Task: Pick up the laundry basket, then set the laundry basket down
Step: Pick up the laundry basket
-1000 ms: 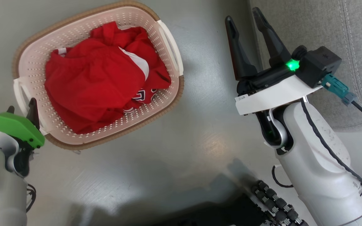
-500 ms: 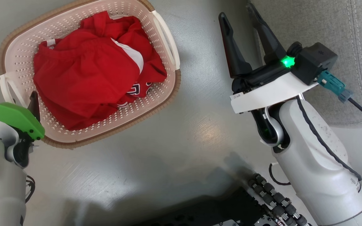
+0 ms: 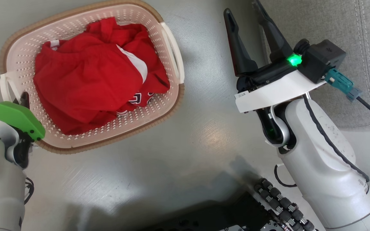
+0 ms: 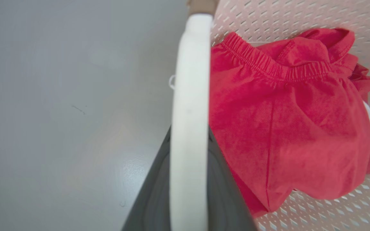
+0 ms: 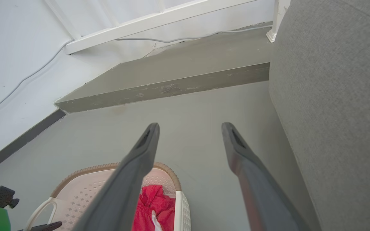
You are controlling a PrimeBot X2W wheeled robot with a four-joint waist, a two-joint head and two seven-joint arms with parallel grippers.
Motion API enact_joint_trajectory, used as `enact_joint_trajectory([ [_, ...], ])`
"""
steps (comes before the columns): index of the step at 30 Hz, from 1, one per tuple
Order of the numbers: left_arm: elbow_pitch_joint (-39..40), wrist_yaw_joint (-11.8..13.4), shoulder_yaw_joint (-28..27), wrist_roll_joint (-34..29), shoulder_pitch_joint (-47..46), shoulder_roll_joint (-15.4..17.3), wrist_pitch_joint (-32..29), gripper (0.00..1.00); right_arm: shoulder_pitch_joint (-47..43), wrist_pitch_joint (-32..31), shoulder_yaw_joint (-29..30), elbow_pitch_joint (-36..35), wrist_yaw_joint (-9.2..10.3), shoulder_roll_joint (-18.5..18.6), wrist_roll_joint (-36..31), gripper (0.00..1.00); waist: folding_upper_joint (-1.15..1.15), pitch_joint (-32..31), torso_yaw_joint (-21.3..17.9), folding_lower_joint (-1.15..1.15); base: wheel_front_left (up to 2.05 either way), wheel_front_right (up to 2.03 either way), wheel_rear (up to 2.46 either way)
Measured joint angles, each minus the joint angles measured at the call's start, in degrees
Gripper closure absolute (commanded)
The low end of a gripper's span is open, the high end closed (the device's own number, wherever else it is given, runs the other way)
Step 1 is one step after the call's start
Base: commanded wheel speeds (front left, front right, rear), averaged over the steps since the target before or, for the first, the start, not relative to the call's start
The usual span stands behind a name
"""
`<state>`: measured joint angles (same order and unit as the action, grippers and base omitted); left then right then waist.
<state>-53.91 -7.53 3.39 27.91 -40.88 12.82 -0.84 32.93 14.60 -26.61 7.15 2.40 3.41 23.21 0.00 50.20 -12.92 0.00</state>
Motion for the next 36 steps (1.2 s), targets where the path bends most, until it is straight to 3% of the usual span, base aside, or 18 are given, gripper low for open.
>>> enact_joint_trajectory([
  [27,-2.72,0.0,6.75,1.02,-0.7,0.03,2.43,1.0,0.47,-0.01,-0.13,0.68,0.3,0.01,0.03,0.0,0.0,-0.89,0.77,0.0,0.0,0.0,0.0],
  [29,-2.76,0.0,7.19,1.04,-1.0,0.05,2.63,0.83,0.48,-0.01,-0.14,0.69,0.3,0.01,0.03,0.0,0.0,-0.87,0.85,0.0,0.0,0.0,0.0],
  [31,-2.83,0.0,7.58,1.36,-1.31,0.07,2.9,0.52,0.5,-0.01,-0.15,0.71,0.3,0.01,0.03,0.0,0.0,-0.86,0.93,0.0,0.0,0.0,0.0],
  [32,-2.93,0.0,7.68,1.48,-1.4,0.12,2.91,0.0,0.52,-0.01,-0.15,0.73,0.3,0.01,0.03,0.0,0.0,-0.86,0.96,0.0,0.0,0.0,0.0],
  [36,-3.36,-0.01,7.79,2.18,-1.43,0.15,3.0,0.0,0.59,-0.01,-0.15,0.74,0.3,0.01,0.02,0.0,0.0,-0.87,1.12,0.0,0.0,0.0,0.0],
])
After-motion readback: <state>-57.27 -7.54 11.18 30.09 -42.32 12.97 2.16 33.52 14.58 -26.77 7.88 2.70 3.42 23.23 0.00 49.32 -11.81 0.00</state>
